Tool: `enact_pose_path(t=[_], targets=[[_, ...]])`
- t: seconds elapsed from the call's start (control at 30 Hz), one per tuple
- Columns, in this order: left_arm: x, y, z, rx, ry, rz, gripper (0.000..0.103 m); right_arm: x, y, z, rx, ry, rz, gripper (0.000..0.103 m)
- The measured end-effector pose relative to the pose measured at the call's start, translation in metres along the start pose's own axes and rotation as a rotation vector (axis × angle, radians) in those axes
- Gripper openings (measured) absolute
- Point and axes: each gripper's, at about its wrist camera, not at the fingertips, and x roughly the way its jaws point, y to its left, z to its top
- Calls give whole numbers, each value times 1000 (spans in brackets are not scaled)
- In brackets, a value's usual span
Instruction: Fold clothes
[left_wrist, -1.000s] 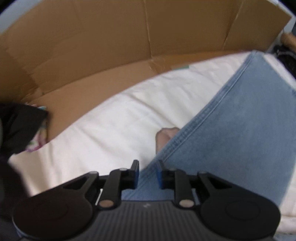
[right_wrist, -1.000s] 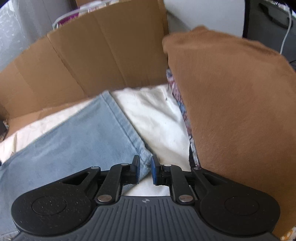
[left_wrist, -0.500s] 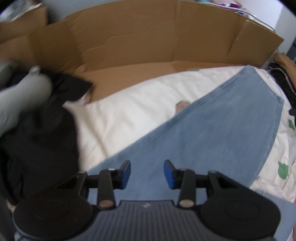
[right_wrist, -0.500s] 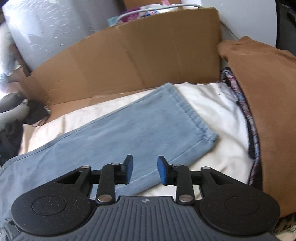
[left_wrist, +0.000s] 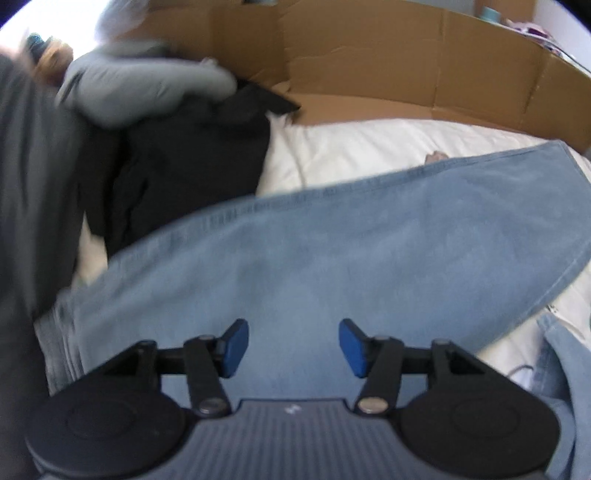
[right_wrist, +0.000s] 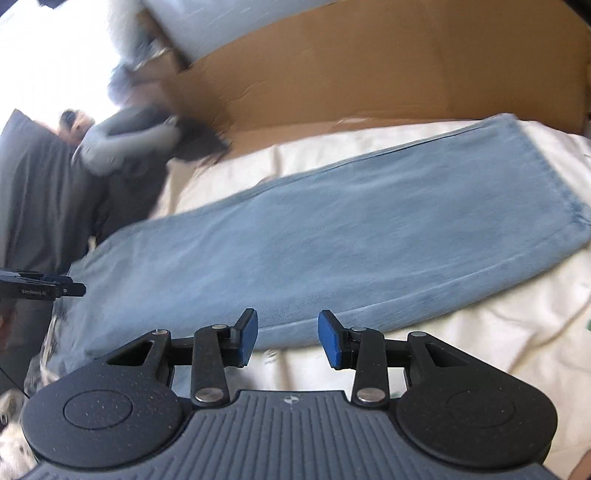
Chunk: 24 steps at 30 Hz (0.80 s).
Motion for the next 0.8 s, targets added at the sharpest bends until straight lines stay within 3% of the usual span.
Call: enact_pose_path(t=[0.2, 0.37, 0.53, 0.67, 0.8], targets=[[7, -10, -38, -30, 28, 77, 58, 10, 36, -3, -110, 31, 89, 43], [22, -14, -58, -85, 38, 193, 58, 22, 68, -6, -161, 59, 190, 43], [25, -15, -71, -114, 39, 190, 57, 48, 105, -14, -255, 115, 276, 43], [15, -14, -77, -122, 18, 145, 63, 73, 121, -21, -298, 189, 222, 43], [20, -15, -87, -98, 55, 127, 64, 89, 118, -23, -281, 245, 154, 43]])
